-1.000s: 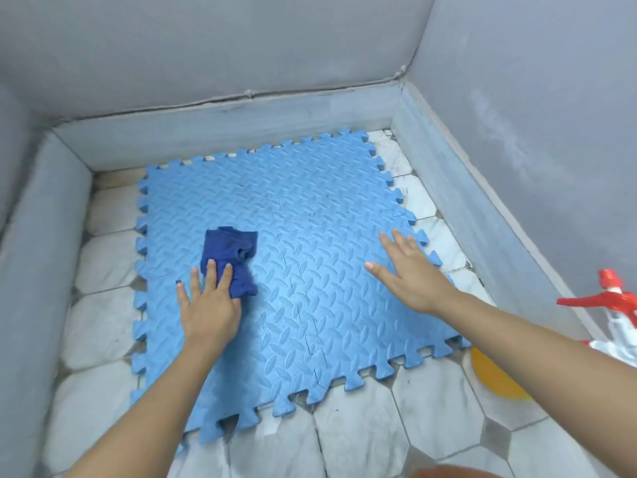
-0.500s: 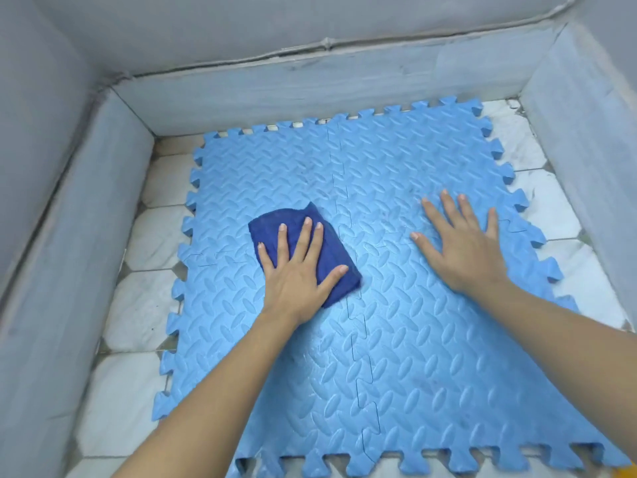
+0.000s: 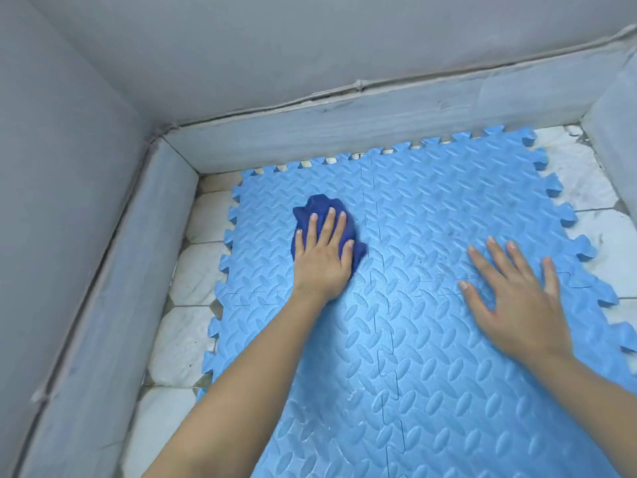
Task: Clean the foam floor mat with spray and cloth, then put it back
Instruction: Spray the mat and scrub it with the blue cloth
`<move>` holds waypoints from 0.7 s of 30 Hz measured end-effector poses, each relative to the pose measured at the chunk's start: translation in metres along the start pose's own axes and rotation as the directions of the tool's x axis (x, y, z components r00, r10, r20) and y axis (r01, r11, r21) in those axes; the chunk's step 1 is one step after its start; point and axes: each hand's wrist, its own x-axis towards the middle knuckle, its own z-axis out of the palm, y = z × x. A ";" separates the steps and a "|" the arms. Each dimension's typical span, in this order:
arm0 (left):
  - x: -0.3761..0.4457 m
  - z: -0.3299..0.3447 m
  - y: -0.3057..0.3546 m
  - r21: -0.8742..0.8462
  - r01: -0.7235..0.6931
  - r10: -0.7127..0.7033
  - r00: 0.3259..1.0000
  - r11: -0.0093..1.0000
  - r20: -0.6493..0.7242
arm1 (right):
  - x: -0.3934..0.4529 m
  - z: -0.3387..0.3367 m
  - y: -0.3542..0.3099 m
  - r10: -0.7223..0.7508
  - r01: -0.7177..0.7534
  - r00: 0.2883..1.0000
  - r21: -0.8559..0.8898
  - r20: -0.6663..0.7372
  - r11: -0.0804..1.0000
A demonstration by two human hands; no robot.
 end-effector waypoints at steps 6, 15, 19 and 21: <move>0.045 -0.005 -0.016 0.008 0.155 -0.155 0.988 0.988 0.006 | 0.003 0.002 -0.002 0.010 -0.010 1.000 0.016 -0.007 1.000; 0.063 -0.003 0.019 0.021 -0.294 0.293 0.954 0.955 0.062 | 0.005 0.006 -0.002 0.014 -0.013 1.000 0.006 -0.024 1.000; 0.099 -0.019 -0.071 -0.005 0.175 -0.175 0.985 0.985 0.005 | 0.004 0.006 -0.002 0.025 -0.026 0.999 -0.006 -0.027 1.000; 0.092 -0.029 -0.116 0.016 0.280 -0.280 0.960 0.960 0.008 | 0.004 0.004 -0.004 0.017 -0.017 0.999 -0.008 -0.028 1.000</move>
